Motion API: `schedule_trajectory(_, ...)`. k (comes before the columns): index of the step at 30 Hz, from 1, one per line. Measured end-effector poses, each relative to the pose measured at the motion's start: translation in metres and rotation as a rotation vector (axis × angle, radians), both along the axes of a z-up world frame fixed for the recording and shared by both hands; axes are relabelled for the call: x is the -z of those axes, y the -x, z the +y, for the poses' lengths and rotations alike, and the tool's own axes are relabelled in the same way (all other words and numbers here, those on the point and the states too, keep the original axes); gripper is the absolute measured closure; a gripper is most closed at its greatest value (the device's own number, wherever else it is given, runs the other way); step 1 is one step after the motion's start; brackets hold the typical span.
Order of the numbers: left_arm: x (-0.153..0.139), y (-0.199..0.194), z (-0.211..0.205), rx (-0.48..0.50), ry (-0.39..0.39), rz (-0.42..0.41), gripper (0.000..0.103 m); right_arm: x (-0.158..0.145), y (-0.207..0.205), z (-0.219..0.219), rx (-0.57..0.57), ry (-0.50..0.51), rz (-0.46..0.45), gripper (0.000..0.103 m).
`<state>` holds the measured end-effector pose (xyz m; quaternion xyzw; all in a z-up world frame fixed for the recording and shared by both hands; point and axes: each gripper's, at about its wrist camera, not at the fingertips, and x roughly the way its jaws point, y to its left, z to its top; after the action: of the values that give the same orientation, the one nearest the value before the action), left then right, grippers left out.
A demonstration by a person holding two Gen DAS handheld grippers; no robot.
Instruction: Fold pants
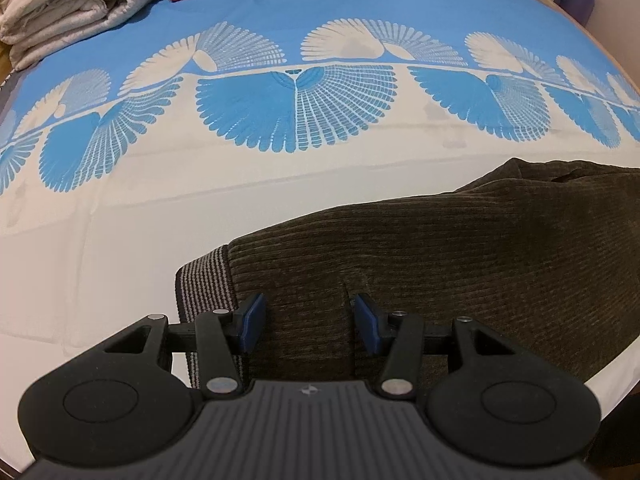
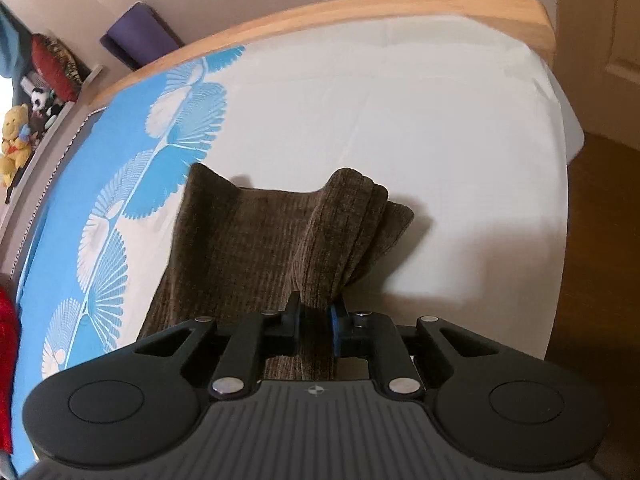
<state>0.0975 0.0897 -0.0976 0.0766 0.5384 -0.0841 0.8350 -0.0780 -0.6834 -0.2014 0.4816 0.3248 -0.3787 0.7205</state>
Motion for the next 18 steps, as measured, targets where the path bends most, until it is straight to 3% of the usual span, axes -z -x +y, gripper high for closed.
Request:
schedule_trajectory(3,0.001,0.001,-0.003,0.012,-0.003,0.004,0.048,0.014,0.002,-0.005,0.003,-0.038,0.063,0.070)
schedule_trajectory(10,0.001,0.002,0.000,0.002,0.001,0.005,0.048,0.020,-0.004,-0.005,-0.023,-0.032,0.077,0.062)
schedule_trajectory(11,0.002,0.002,0.000,0.002,-0.001,0.008,0.048,0.021,-0.006,-0.003,-0.040,-0.024,0.076,0.066)
schedule_trajectory(12,0.002,0.002,0.000,0.003,-0.007,0.009,0.048,0.020,-0.008,-0.001,-0.060,-0.011,0.077,0.089)
schedule_trajectory(18,0.001,0.001,0.002,-0.004,-0.001,0.004,0.048,0.006,-0.004,0.000,-0.057,0.012,0.004,0.089)
